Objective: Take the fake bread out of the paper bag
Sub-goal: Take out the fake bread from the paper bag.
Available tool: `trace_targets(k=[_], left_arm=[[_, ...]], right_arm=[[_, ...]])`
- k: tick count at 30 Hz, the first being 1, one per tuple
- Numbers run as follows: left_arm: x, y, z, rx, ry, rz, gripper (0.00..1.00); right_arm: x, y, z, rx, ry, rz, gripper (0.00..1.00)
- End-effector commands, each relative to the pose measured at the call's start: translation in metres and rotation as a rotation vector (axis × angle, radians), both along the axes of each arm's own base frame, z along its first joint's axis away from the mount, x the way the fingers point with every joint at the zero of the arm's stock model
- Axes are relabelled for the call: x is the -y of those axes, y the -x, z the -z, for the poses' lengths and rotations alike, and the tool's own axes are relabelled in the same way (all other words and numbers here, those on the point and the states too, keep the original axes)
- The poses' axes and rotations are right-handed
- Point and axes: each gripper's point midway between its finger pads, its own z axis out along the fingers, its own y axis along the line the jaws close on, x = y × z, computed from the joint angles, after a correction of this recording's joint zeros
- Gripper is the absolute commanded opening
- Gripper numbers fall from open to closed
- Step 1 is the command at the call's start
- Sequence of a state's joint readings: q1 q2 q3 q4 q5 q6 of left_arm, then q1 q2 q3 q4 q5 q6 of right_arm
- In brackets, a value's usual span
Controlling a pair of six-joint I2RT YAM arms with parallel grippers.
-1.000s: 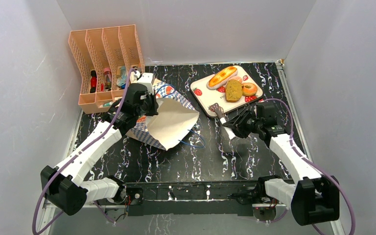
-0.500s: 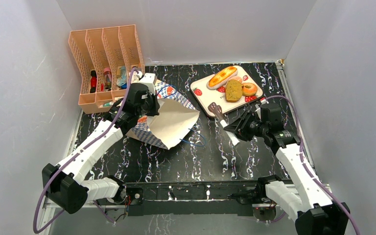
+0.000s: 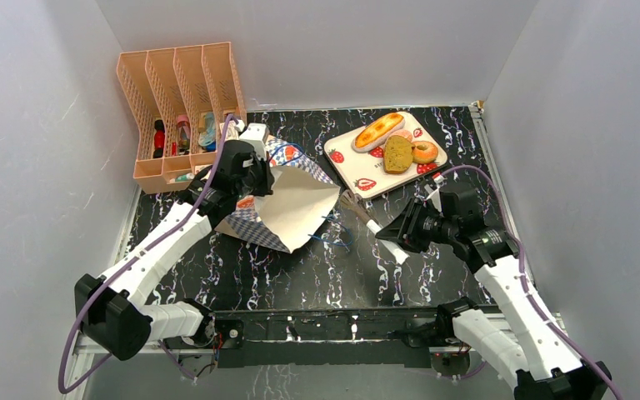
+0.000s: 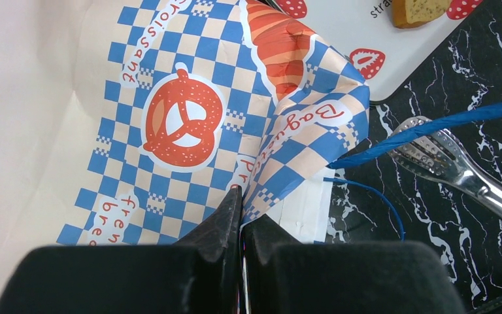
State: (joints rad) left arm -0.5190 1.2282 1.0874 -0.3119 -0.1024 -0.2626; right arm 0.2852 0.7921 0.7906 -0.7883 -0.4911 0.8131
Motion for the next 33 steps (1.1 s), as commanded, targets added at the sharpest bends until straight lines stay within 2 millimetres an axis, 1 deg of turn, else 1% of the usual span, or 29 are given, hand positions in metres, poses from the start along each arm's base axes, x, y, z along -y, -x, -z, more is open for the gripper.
trace_targets(k=[1, 4, 7, 11, 13, 15, 16, 17, 18, 19, 22, 24, 27, 33], left_arm=[[0.009, -0.007, -0.01, 0.035, 0.046, 0.017, 0.0], [0.011, -0.008, -0.011, 0.042, 0.055, 0.023, 0.0], [0.013, -0.007, -0.012, 0.045, 0.069, 0.035, 0.0], [0.017, -0.005, -0.014, 0.05, 0.086, 0.056, 0.0], [0.019, -0.003, -0.015, 0.047, 0.092, 0.072, 0.0], [0.022, -0.001, -0.016, 0.046, 0.099, 0.09, 0.0], [0.024, 0.0, -0.018, 0.045, 0.105, 0.103, 0.0], [0.026, 0.001, -0.019, 0.044, 0.11, 0.116, 0.0], [0.028, 0.002, -0.021, 0.043, 0.113, 0.127, 0.0], [0.029, 0.003, -0.023, 0.042, 0.114, 0.14, 0.0], [0.034, 0.009, -0.029, 0.037, 0.123, 0.19, 0.0], [0.036, 0.016, -0.033, 0.032, 0.125, 0.225, 0.0], [0.034, 0.027, -0.037, 0.039, 0.113, 0.265, 0.0], [0.028, 0.051, -0.033, 0.013, 0.086, 0.335, 0.0]], right_arm=[[-0.009, 0.008, -0.041, 0.089, -0.057, -0.059, 0.24], [-0.012, 0.009, -0.051, 0.093, -0.07, -0.077, 0.24], [-0.017, 0.01, -0.055, 0.092, -0.072, -0.098, 0.23], [-0.031, 0.007, -0.063, 0.109, -0.085, -0.122, 0.23], [-0.045, 0.003, -0.064, 0.102, -0.093, -0.135, 0.23], [-0.066, 0.003, -0.065, 0.11, -0.088, -0.168, 0.23], [-0.078, 0.004, -0.065, 0.116, -0.082, -0.188, 0.23], [-0.093, 0.009, -0.062, 0.119, -0.068, -0.219, 0.23], [-0.102, 0.009, -0.061, 0.117, -0.065, -0.229, 0.23], [-0.115, 0.013, -0.062, 0.13, -0.066, -0.251, 0.23], [-0.137, 0.016, -0.056, 0.129, -0.089, -0.272, 0.23], [-0.144, 0.016, -0.05, 0.12, -0.108, -0.277, 0.23], [-0.15, 0.015, -0.04, 0.105, -0.117, -0.278, 0.23], [-0.155, 0.015, -0.025, 0.08, -0.154, -0.264, 0.23]])
